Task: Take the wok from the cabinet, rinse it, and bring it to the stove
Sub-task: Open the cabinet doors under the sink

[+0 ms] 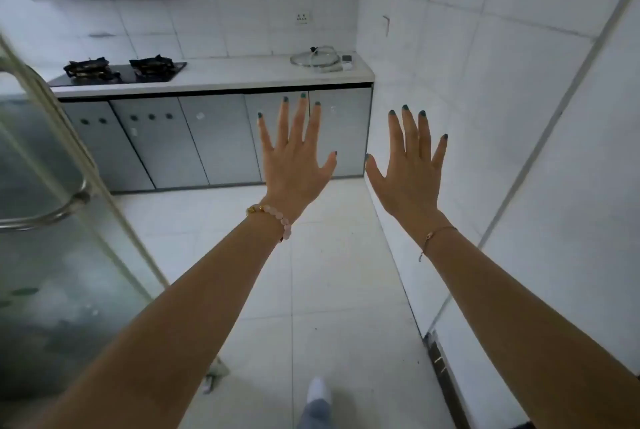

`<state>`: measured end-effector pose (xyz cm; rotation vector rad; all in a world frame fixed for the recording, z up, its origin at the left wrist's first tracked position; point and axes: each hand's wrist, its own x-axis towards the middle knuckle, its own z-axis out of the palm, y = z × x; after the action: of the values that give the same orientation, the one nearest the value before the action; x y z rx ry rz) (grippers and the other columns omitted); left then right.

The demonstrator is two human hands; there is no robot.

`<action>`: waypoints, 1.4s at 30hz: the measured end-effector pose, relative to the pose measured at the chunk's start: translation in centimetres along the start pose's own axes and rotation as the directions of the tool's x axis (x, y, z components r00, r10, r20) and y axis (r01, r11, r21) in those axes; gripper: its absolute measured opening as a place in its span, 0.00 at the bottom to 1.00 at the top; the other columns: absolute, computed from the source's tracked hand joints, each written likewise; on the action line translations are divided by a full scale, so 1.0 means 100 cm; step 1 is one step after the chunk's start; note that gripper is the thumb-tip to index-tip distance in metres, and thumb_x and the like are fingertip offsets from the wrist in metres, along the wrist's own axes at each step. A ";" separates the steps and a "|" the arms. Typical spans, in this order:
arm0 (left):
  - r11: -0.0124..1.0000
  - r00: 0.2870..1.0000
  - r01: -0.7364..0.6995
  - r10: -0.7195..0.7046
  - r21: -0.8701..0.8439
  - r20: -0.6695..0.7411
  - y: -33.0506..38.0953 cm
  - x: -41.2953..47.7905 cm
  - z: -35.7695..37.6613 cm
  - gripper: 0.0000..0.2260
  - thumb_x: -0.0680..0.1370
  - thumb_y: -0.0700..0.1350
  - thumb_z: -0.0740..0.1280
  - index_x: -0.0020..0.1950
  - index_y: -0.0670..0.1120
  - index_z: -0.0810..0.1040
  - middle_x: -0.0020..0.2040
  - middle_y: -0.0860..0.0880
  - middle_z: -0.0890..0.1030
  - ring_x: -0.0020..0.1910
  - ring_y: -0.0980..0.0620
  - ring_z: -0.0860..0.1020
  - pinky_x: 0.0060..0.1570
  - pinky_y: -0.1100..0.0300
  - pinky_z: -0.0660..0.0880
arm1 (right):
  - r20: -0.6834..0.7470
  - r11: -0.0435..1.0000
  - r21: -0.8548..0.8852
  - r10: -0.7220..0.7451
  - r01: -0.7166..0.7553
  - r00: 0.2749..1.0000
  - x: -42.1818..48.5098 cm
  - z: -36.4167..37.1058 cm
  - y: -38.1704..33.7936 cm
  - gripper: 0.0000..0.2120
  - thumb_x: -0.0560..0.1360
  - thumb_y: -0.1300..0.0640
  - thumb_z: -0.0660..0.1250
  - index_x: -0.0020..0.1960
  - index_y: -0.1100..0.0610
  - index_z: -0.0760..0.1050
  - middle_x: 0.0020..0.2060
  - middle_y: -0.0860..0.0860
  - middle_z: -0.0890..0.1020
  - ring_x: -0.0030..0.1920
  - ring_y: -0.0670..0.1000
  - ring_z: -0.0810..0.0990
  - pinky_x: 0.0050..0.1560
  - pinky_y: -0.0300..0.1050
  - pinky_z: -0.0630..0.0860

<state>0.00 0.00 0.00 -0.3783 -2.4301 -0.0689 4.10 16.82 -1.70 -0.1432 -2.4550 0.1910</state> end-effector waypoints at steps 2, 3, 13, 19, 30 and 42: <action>0.999 0.999 0.034 -0.034 -0.012 0.009 -0.006 0.009 0.013 0.35 0.76 0.61 0.56 0.77 0.48 0.48 0.78 0.45 0.51 0.76 0.43 0.48 0.71 0.40 0.40 | -0.005 1.000 -0.006 0.008 -0.008 1.000 0.014 0.014 0.001 0.33 0.77 0.42 0.53 0.77 0.54 0.50 0.77 0.53 0.52 0.77 0.56 0.47 0.72 0.64 0.45; 0.999 0.999 0.040 -0.040 -0.008 0.015 -0.011 0.014 0.023 0.35 0.76 0.61 0.56 0.77 0.48 0.48 0.78 0.45 0.50 0.76 0.43 0.48 0.71 0.40 0.40 | -0.004 1.000 -0.011 0.007 -0.007 1.000 0.022 0.024 0.004 0.33 0.77 0.42 0.53 0.77 0.54 0.50 0.77 0.54 0.52 0.77 0.57 0.48 0.72 0.64 0.45; 0.990 0.988 0.142 -0.141 -0.013 0.063 -0.078 0.107 0.130 0.34 0.76 0.59 0.58 0.77 0.48 0.49 0.78 0.45 0.52 0.76 0.43 0.48 0.71 0.41 0.40 | 0.102 0.997 0.032 -0.078 0.076 0.992 0.142 0.139 -0.022 0.33 0.77 0.43 0.55 0.77 0.54 0.50 0.77 0.52 0.52 0.77 0.56 0.46 0.73 0.64 0.45; 0.985 0.983 0.168 -0.170 0.036 0.071 -0.111 0.177 0.170 0.34 0.76 0.60 0.57 0.76 0.47 0.49 0.78 0.45 0.50 0.76 0.43 0.47 0.72 0.40 0.40 | 0.092 0.988 0.082 -0.140 0.132 0.986 0.223 0.189 -0.052 0.32 0.77 0.42 0.54 0.76 0.55 0.52 0.77 0.53 0.53 0.77 0.57 0.48 0.73 0.65 0.47; 0.966 0.971 0.238 -0.239 0.102 -0.006 -0.160 0.267 0.230 0.36 0.75 0.62 0.56 0.76 0.47 0.48 0.78 0.45 0.50 0.76 0.43 0.46 0.70 0.42 0.38 | -0.003 0.958 0.160 -0.240 0.238 0.971 0.346 0.270 -0.085 0.34 0.76 0.42 0.55 0.77 0.54 0.50 0.77 0.53 0.53 0.77 0.56 0.47 0.73 0.65 0.45; 0.901 0.924 0.370 -0.382 0.226 0.007 -0.236 0.396 0.333 0.36 0.75 0.61 0.57 0.77 0.48 0.46 0.78 0.46 0.49 0.76 0.43 0.44 0.70 0.42 0.37 | 0.033 0.912 0.239 -0.350 0.333 0.936 0.506 0.405 -0.112 0.34 0.77 0.42 0.54 0.77 0.53 0.48 0.78 0.52 0.50 0.77 0.56 0.45 0.73 0.65 0.42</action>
<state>-56.34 -7.68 0.27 0.1970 -2.4977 0.0440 -61.24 9.34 0.13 0.4014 -2.4626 0.3283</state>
